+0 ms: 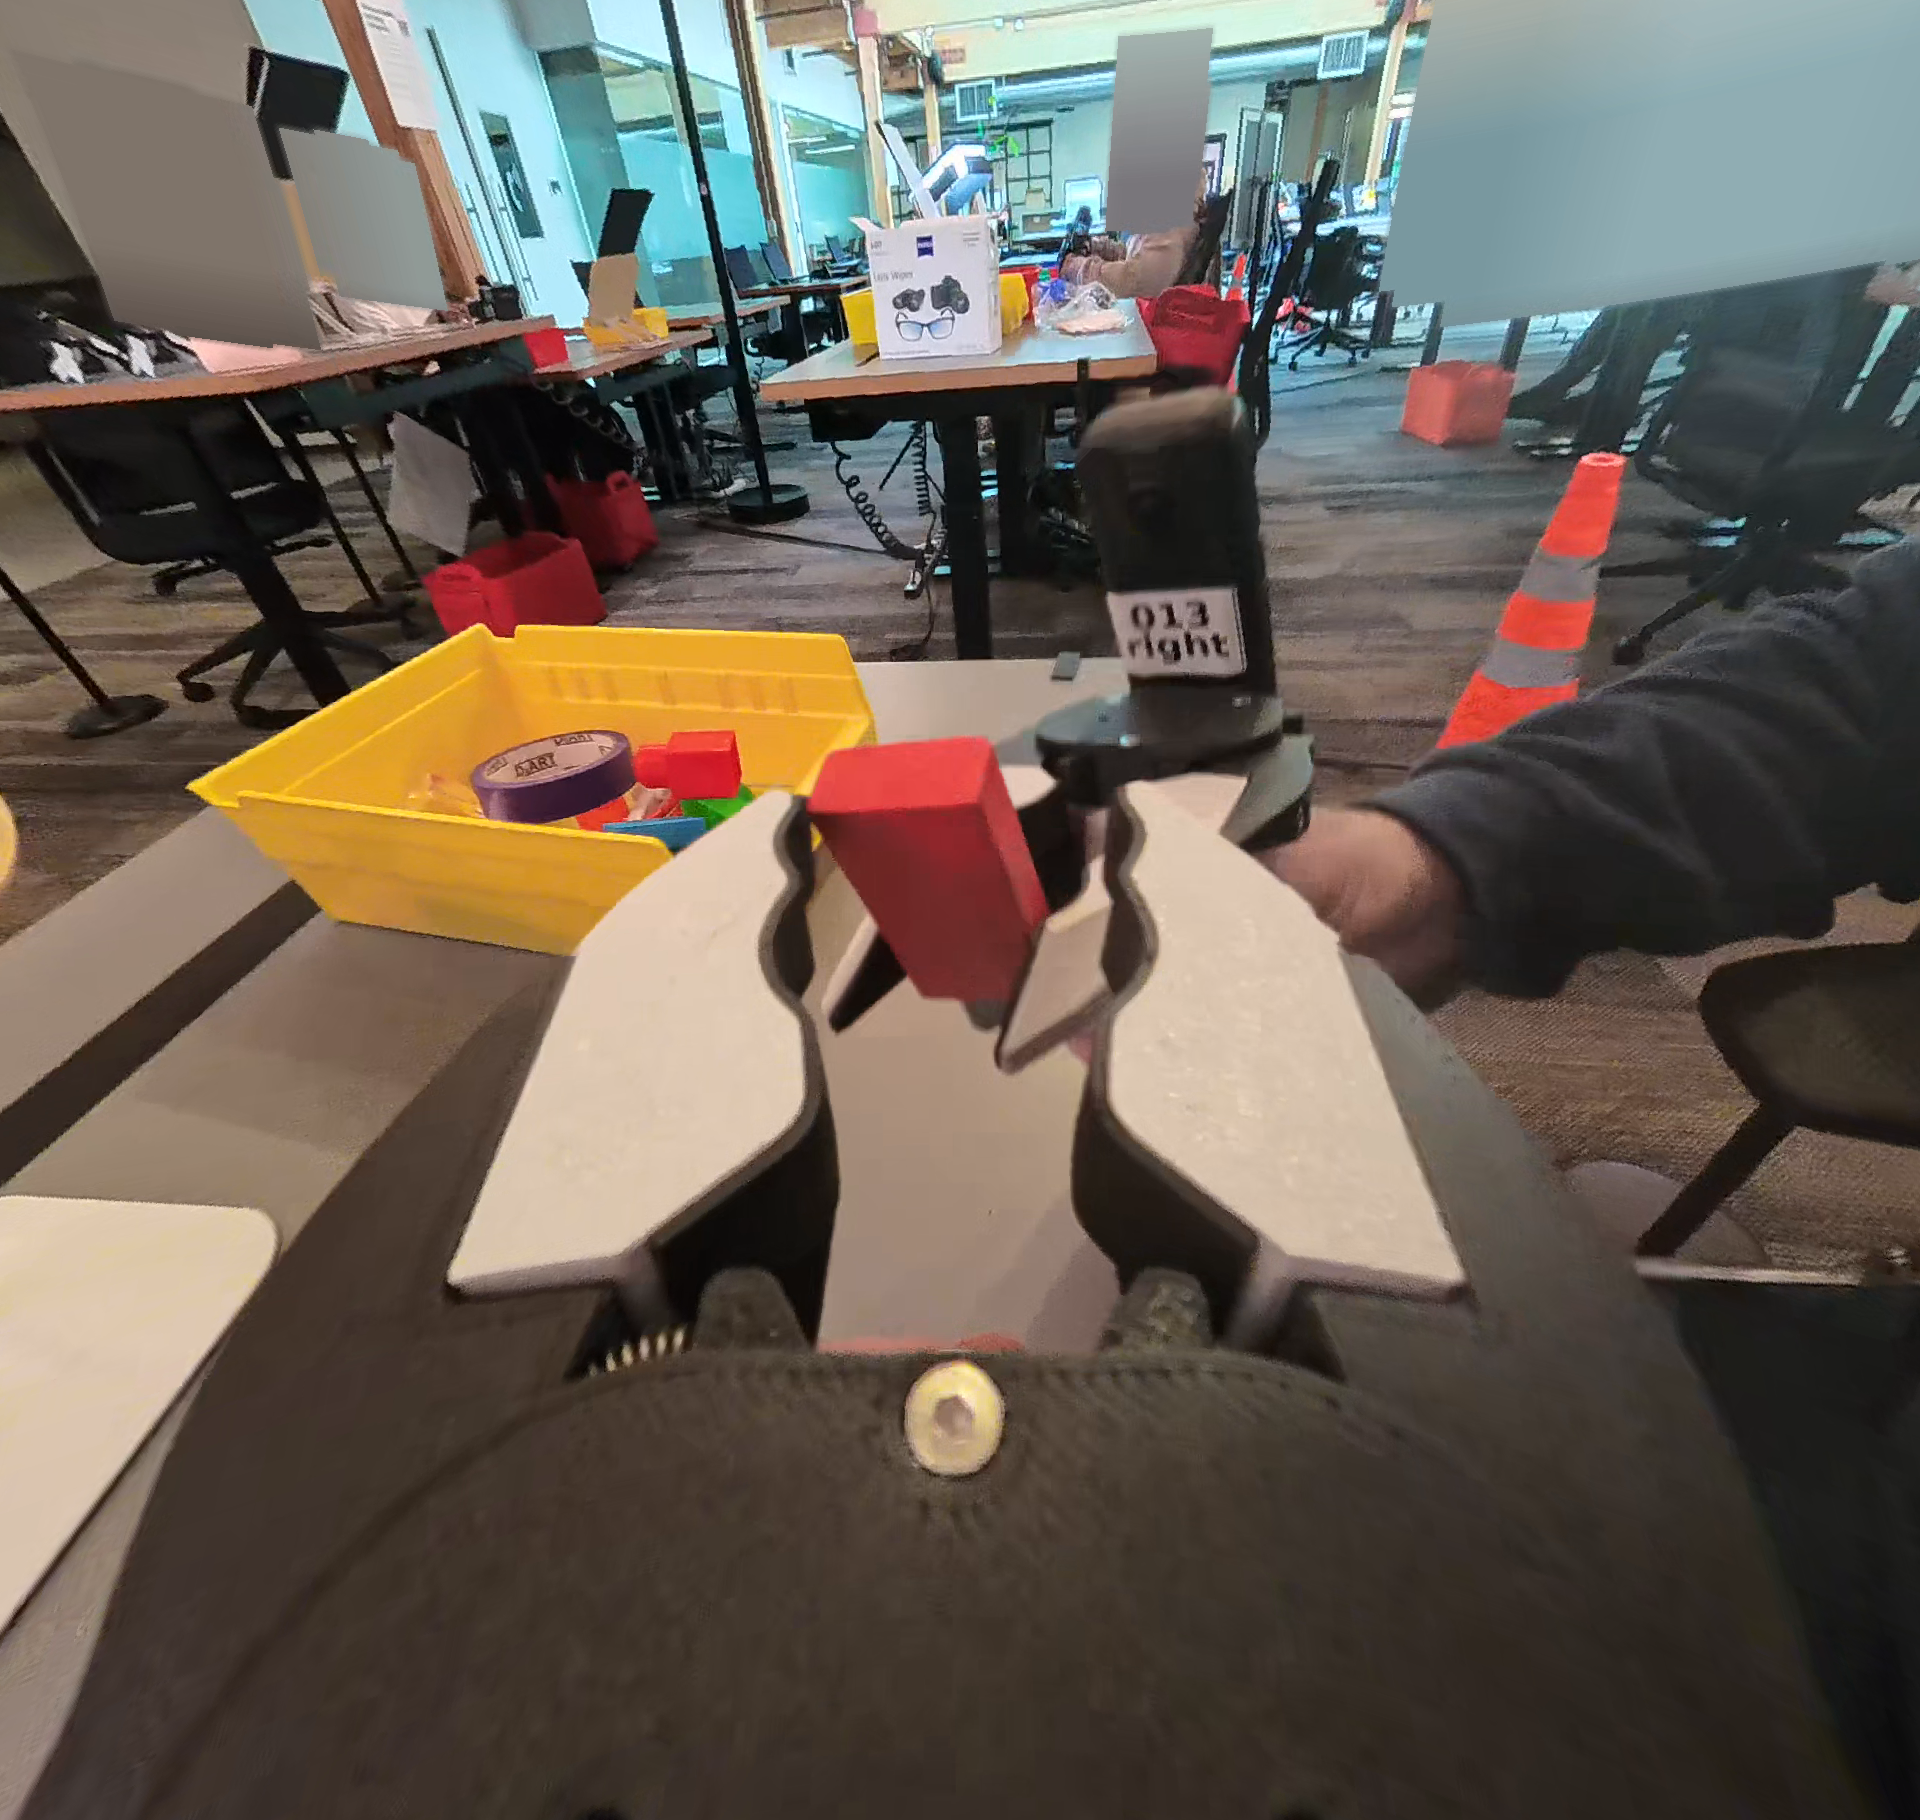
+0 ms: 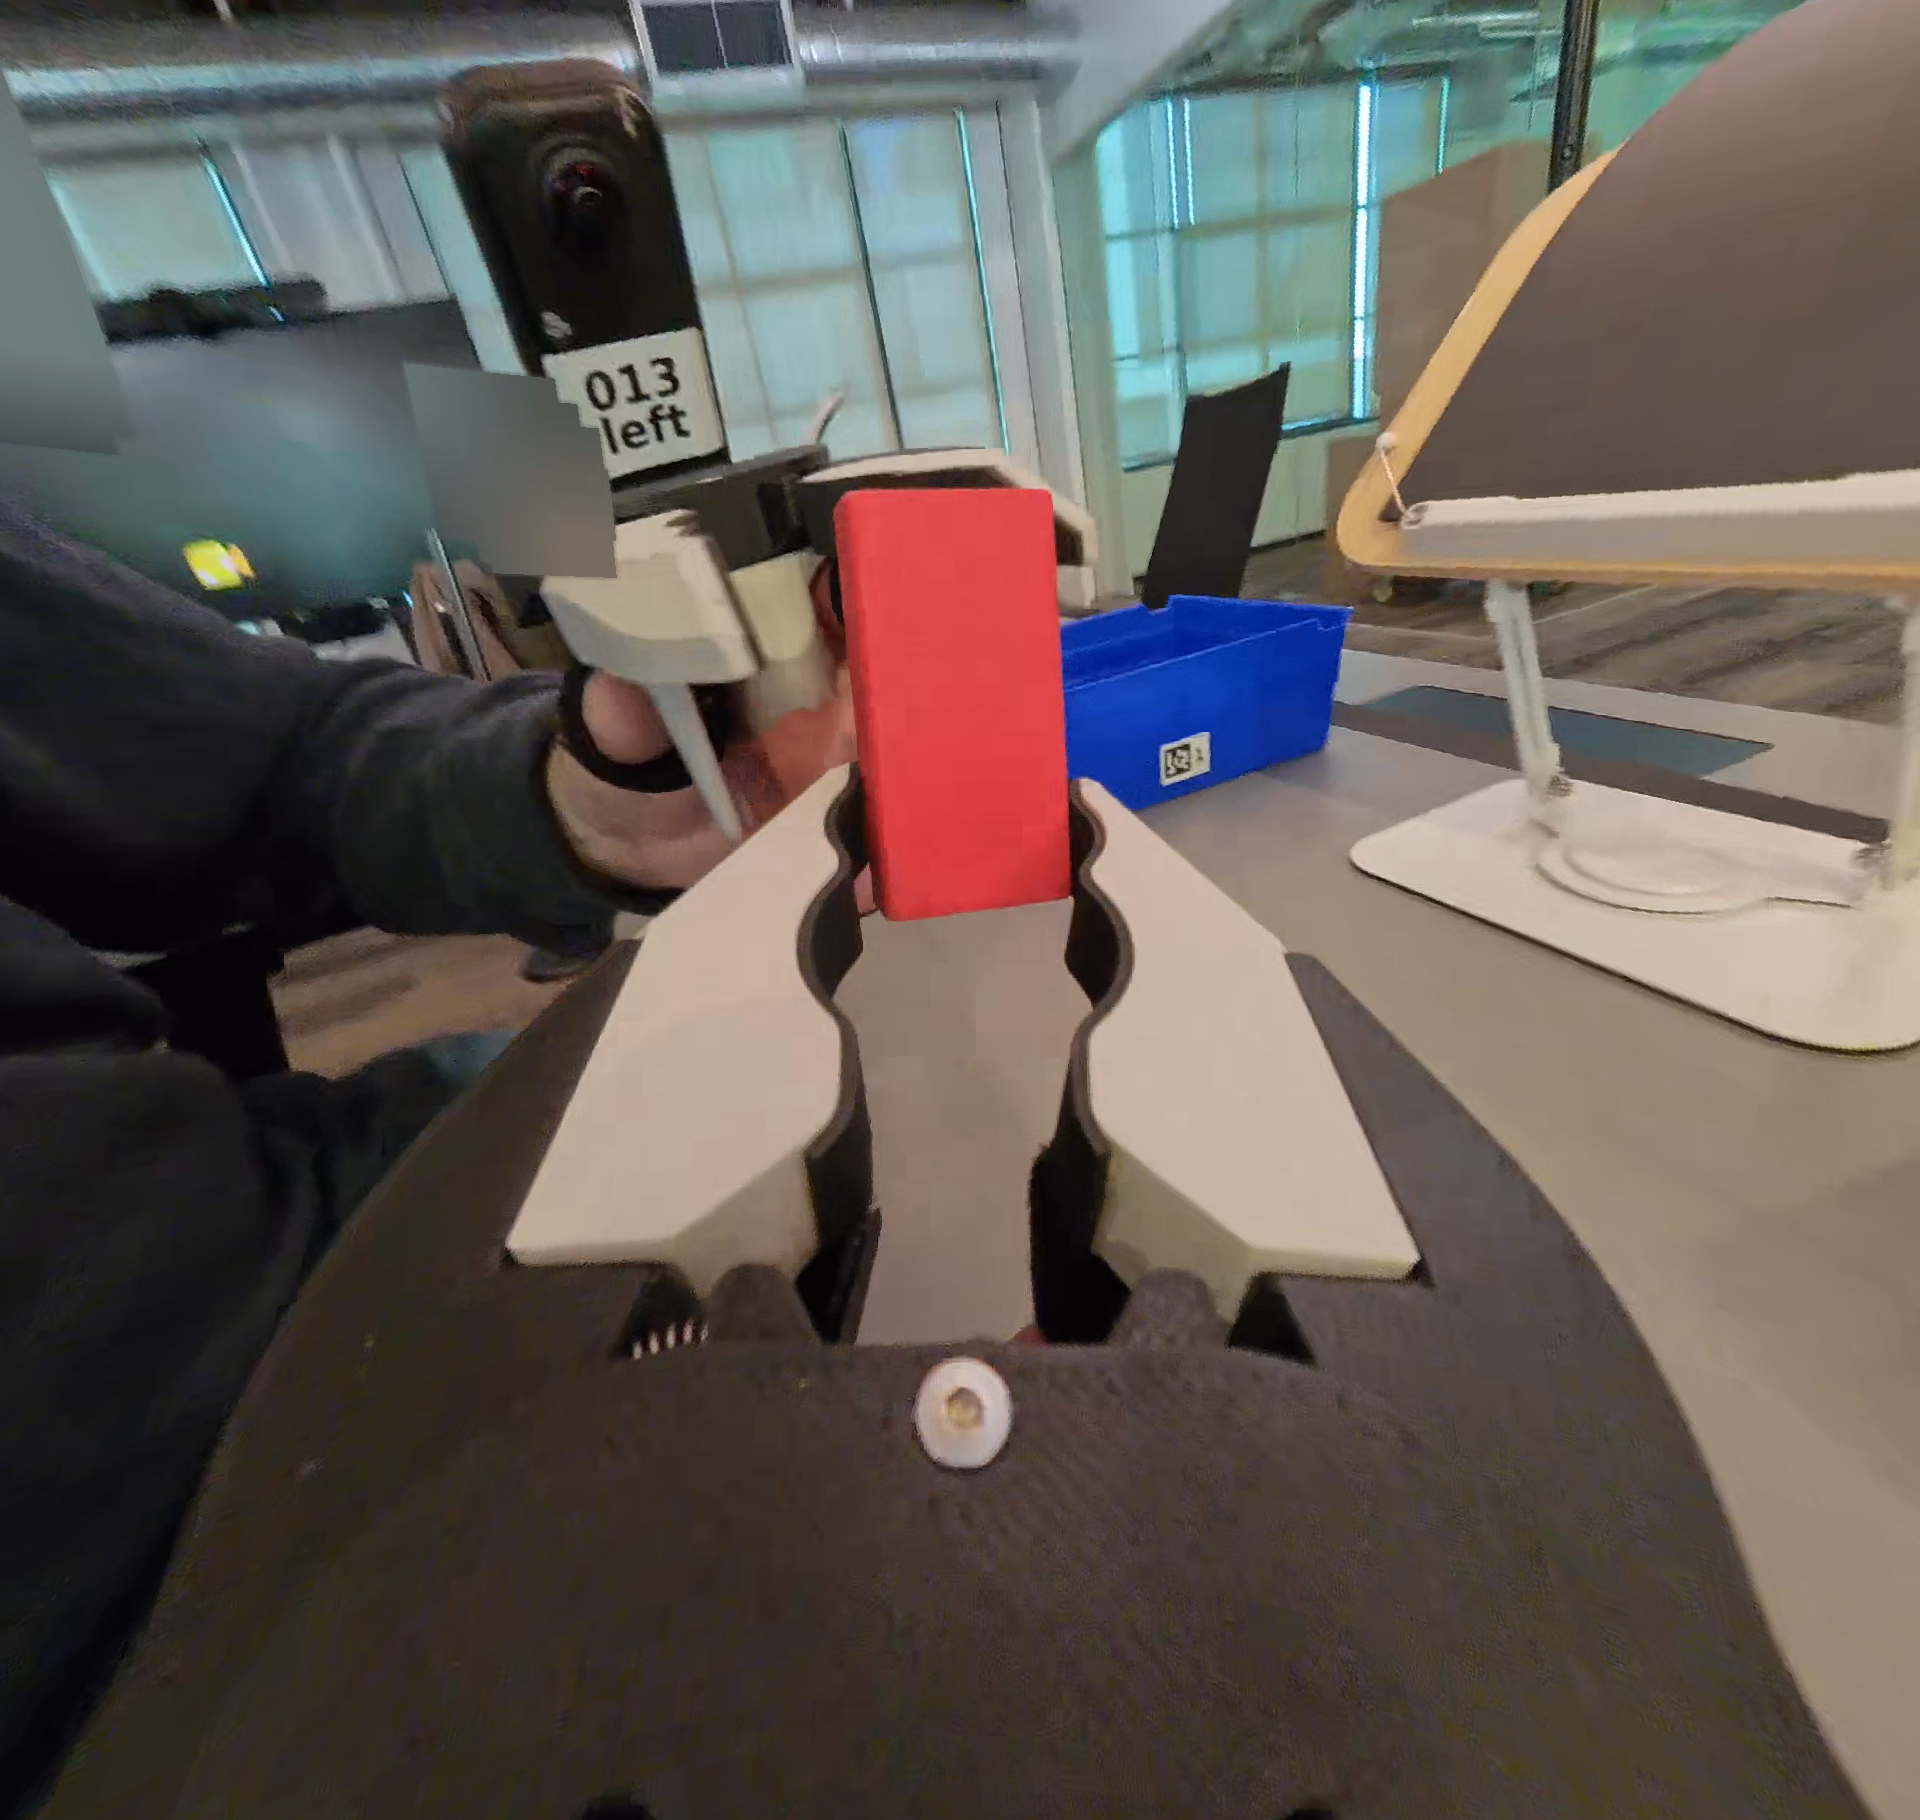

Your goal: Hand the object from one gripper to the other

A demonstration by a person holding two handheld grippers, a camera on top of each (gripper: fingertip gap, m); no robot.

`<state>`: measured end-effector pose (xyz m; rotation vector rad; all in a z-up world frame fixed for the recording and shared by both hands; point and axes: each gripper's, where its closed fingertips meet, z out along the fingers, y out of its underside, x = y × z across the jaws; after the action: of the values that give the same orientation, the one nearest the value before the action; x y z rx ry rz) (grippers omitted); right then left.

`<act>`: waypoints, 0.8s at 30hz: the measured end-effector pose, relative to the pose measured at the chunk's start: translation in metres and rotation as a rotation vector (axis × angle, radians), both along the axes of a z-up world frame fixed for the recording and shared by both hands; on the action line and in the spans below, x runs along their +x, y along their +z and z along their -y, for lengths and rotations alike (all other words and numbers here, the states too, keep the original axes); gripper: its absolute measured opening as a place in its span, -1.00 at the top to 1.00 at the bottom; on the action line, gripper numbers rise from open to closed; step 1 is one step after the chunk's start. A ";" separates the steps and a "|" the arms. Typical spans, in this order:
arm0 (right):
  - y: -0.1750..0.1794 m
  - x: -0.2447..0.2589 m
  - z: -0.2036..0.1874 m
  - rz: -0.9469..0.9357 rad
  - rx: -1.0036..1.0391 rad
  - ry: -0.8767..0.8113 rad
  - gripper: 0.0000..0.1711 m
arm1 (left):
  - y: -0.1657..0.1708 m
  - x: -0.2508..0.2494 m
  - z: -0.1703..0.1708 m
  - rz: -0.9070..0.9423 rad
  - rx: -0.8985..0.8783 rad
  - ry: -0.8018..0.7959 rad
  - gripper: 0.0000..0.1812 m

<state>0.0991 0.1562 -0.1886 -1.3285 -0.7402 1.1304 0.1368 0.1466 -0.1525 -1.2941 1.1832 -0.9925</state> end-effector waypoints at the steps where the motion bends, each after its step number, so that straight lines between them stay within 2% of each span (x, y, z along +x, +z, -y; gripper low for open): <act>1: -0.002 -0.001 0.001 -0.021 0.001 0.002 0.60 | -0.002 0.001 -0.001 -0.004 -0.018 -0.001 0.47; 3: -0.002 -0.002 0.005 -0.053 0.004 0.014 0.60 | -0.003 0.000 -0.001 0.005 -0.064 -0.026 0.62; 14: -0.004 -0.004 0.006 -0.035 0.007 0.019 0.60 | -0.008 0.001 0.003 -0.002 -0.120 -0.078 0.64; 15: -0.003 -0.002 0.006 -0.022 0.012 0.014 0.57 | -0.007 0.000 0.003 -0.002 -0.126 -0.084 0.64; 16: -0.002 0.001 0.005 -0.006 0.025 -0.001 0.44 | -0.006 0.000 0.003 -0.003 -0.135 -0.089 0.63; 19: -0.006 0.013 0.006 0.183 0.202 -0.077 0.25 | -0.001 -0.006 -0.003 -0.014 -0.172 -0.084 0.64; 24: 0.002 0.021 0.020 0.666 0.770 -0.170 0.07 | -0.007 -0.009 0.009 -0.114 -0.363 -0.274 0.64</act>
<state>0.1203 0.1362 -0.1867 -1.0432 -1.3461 0.1715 0.1274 0.1375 -0.1591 -1.5124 1.3342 -1.3974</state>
